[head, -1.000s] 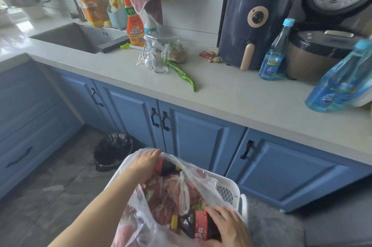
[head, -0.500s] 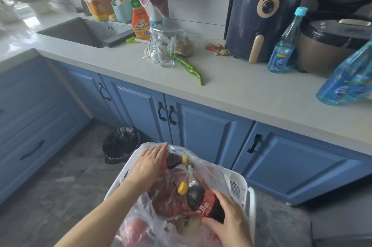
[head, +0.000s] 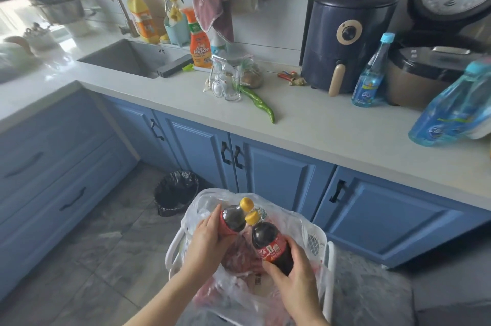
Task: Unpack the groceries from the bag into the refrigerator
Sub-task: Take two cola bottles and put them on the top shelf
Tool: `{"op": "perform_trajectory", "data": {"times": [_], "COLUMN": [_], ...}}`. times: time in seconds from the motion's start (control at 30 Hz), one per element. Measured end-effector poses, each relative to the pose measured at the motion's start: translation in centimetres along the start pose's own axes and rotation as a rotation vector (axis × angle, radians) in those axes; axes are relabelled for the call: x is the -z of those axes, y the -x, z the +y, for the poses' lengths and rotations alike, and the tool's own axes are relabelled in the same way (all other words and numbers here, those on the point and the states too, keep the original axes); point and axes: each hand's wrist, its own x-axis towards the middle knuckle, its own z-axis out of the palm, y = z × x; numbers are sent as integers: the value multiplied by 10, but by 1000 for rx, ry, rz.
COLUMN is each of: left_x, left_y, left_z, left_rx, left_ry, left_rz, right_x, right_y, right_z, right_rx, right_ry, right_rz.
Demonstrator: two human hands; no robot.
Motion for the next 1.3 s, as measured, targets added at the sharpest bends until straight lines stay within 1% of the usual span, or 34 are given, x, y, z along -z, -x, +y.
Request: {"op": "perform_trajectory", "data": {"times": [0.1,0.3,0.4,0.5,0.6,0.73,0.87,1.03,1.17,1.3], "left_x": [9,24,26,26,26,18,-3,-49,-103,-163], "left_y": [10,23,27,31,37,42,55,106,171,261], "left_z": [13,59,78,96,121,168,231,327,417,517], "left_rx": [62,25,53,58,3,-149,-309,-531,-685,-824], "left_ry": [110,268,391,457,486,497,463,430,409,452], "left_rz": [5,-13,-78,-148,-187,-228,-263,-323,-391,-475], "right_x": [6,22,35,53,74,116,178,280,385,502], "right_y": [4,8,11,17,23,35,55,105,169,249], "right_z": [-23,-59,-71,-80,-86,-98,-104,-96,-80,-54], "right_rx": [27,97,146,215,283,297,265,207,169,107], "right_ry": [-6,63,164,262,293,346,407,445,476,544], "right_rz": [26,47,46,77,144,280,431,591,748,902]}}
